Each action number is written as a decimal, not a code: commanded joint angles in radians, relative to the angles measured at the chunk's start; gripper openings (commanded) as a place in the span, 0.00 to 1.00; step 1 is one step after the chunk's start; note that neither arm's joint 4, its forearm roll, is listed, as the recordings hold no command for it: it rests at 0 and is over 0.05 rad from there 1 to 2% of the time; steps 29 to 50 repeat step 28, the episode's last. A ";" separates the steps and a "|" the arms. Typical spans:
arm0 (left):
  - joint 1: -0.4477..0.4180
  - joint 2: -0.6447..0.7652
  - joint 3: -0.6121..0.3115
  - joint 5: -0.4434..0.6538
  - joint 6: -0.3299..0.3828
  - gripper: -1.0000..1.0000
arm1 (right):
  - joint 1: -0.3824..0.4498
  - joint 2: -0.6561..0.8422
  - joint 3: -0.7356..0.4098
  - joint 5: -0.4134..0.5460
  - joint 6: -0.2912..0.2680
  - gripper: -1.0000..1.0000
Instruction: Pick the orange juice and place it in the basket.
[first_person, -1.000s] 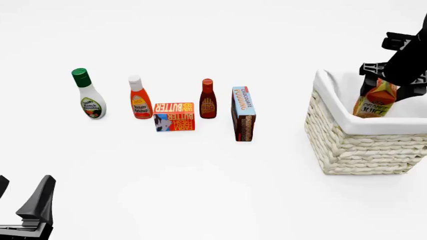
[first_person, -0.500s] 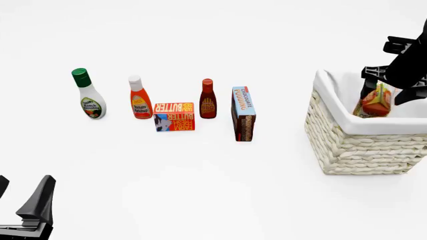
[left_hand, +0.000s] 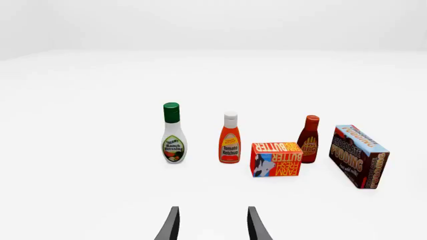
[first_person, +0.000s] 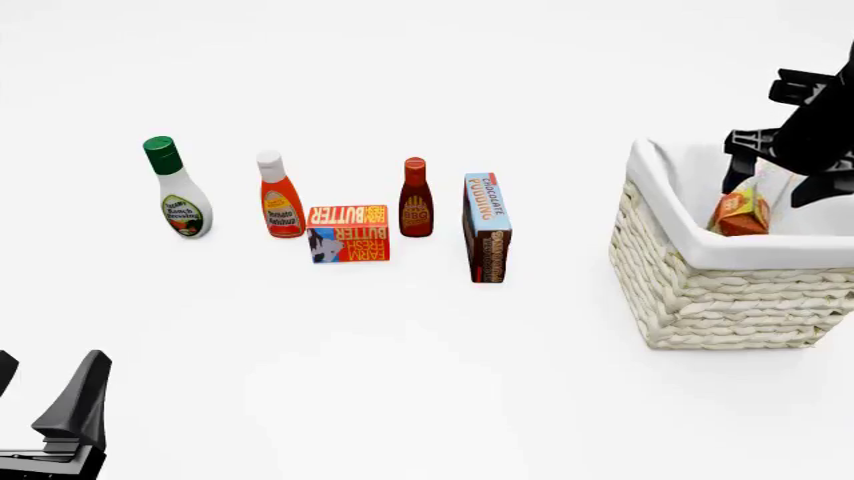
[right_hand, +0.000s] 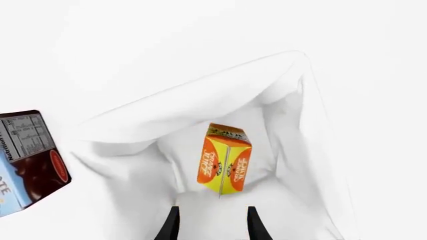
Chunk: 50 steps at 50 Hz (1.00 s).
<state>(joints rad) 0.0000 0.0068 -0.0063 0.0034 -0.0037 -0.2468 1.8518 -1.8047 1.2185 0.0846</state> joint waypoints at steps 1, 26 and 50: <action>0.000 -0.003 0.001 0.001 0.002 1.00 | -0.001 -0.016 -0.002 0.001 -0.004 1.00; 0.000 -0.003 0.001 0.001 0.001 1.00 | 0.001 -0.097 0.005 0.001 -0.032 1.00; 0.000 -0.003 0.001 0.001 0.001 1.00 | 0.000 -0.105 0.008 0.001 -0.036 1.00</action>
